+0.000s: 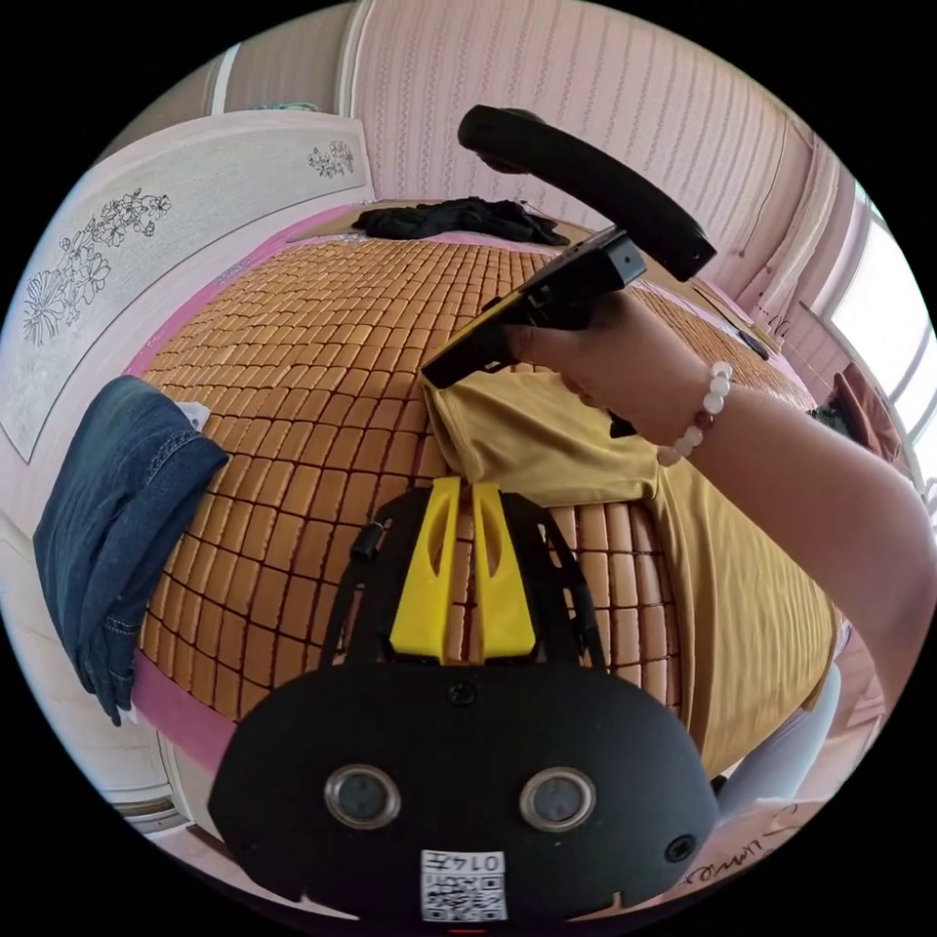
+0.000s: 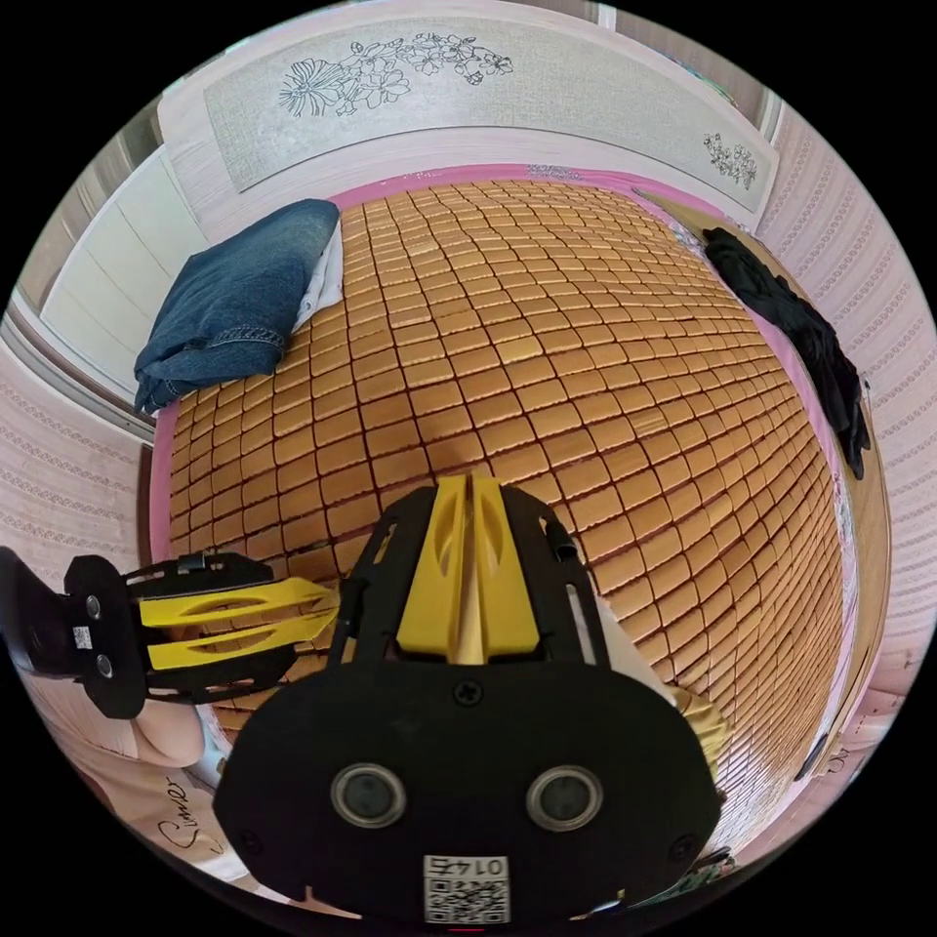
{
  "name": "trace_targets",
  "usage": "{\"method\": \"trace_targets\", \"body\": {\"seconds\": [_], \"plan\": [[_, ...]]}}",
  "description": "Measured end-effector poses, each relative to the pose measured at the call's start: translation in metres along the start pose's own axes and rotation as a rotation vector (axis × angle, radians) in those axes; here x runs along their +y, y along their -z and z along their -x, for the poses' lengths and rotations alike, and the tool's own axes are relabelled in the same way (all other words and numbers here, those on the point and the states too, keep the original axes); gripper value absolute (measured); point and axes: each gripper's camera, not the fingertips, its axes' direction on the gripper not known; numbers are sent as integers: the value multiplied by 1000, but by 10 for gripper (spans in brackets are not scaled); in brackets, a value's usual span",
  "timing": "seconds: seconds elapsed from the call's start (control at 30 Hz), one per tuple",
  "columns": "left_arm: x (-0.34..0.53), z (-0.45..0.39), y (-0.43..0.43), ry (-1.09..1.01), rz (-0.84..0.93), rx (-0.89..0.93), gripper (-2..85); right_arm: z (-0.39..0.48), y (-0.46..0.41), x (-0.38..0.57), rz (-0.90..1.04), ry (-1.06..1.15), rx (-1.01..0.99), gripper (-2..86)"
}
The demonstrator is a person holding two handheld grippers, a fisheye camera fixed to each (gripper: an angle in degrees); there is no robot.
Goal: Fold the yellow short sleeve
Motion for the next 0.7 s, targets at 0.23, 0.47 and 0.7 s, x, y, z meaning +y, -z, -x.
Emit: {"method": "trace_targets", "body": {"seconds": [0.23,0.47,0.7], "plan": [[10,4,20,-45,22,-42,-1,15,6,-11,-81,-26,11,-6],[16,14,22,-37,48,-45,0,28,-4,-13,-91,13,64,-5],[16,25,20,-12,44,-3,9,-5,24,-6,-122,6,36,14]]}}
